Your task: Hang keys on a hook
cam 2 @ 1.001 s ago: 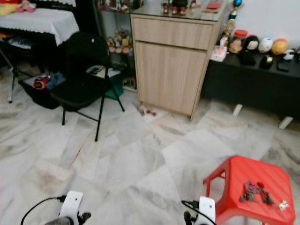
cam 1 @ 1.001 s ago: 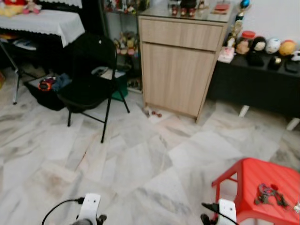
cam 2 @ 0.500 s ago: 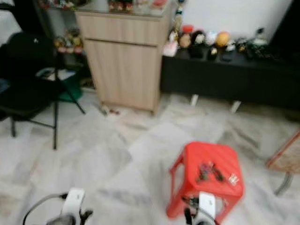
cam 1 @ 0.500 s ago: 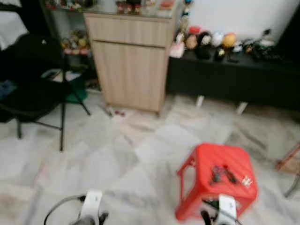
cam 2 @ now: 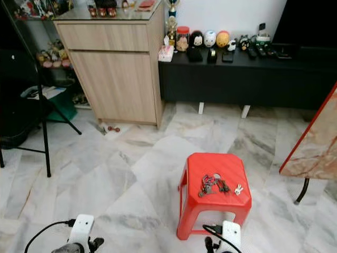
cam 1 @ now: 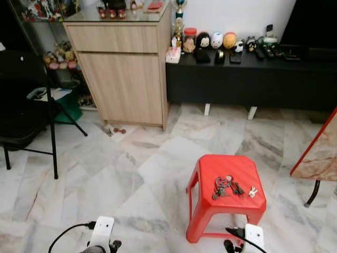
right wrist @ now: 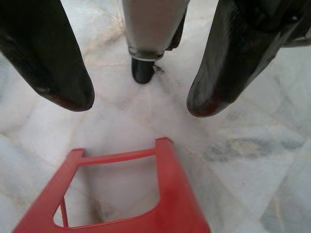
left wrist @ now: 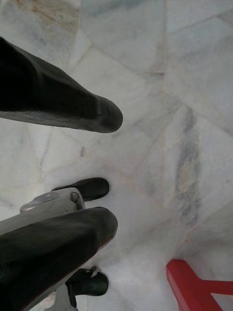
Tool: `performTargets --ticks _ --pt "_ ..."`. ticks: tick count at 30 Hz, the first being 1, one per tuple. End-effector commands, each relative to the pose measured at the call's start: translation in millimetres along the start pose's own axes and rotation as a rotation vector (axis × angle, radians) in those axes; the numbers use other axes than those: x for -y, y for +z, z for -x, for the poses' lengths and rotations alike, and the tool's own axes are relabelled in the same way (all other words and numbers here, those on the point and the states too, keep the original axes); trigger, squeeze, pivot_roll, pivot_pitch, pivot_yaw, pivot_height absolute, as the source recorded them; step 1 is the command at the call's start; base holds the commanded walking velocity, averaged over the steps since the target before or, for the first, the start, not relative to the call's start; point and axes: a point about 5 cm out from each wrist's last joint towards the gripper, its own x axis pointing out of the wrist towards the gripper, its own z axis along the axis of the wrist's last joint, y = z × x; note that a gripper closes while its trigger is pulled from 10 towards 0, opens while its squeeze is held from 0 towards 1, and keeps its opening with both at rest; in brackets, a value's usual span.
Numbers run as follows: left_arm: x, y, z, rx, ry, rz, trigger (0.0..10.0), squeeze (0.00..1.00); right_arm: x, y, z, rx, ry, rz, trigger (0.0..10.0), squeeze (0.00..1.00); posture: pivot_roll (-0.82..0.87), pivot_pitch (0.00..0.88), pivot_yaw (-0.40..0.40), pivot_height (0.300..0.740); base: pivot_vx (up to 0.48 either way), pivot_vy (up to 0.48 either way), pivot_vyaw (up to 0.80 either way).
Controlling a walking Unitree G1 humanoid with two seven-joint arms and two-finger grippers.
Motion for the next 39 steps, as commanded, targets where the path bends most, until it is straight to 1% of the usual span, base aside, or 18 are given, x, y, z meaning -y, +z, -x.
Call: performTargets --ticks 1,8,9,16,18,23,39 --pt "-1.9 -5.6 1.0 -0.022 -0.002 -0.018 10.0 0.00 2.5 3.6 0.0 0.020 -0.008 0.002 10.0 0.00 0.07 0.010 -0.006 0.740 0.000 -0.304 0.00" --pt "-1.8 -6.1 1.1 -0.023 -0.001 -0.015 10.0 0.00 2.4 3.4 0.0 0.015 -0.006 0.008 10.0 0.00 0.07 0.010 -0.006 0.740 0.000 -0.309 0.00" --pt "-1.9 -6.4 1.1 -0.023 -0.001 -0.020 10.0 0.00 2.5 2.7 -0.1 0.005 -0.009 0.019 10.0 0.00 0.07 0.010 -0.005 0.740 0.000 -0.311 0.00" --pt "-2.3 -7.2 1.3 -0.026 0.003 -0.030 10.0 0.00 2.4 2.5 -0.1 0.004 -0.010 0.021 10.0 0.00 0.07 0.010 -0.004 0.740 0.000 -0.301 0.00" --pt "-2.1 -7.3 1.3 -0.026 0.001 -0.036 10.0 0.00 2.5 2.6 -0.1 0.004 -0.010 0.022 10.0 0.00 0.07 0.010 -0.005 0.740 0.000 0.000 0.00" --pt "-1.6 -6.8 1.3 -0.012 0.003 -0.003 10.0 0.00 2.6 2.7 -0.1 0.004 -0.010 0.023 10.0 0.00 0.07 0.009 -0.006 0.740 0.000 0.000 0.00" --pt "-0.9 -2.3 0.6 0.005 -0.001 0.011 10.0 0.00 2.5 3.0 -0.1 0.006 -0.005 0.022 10.0 0.00 0.07 0.008 -0.008 0.740 0.000 0.000 0.00"
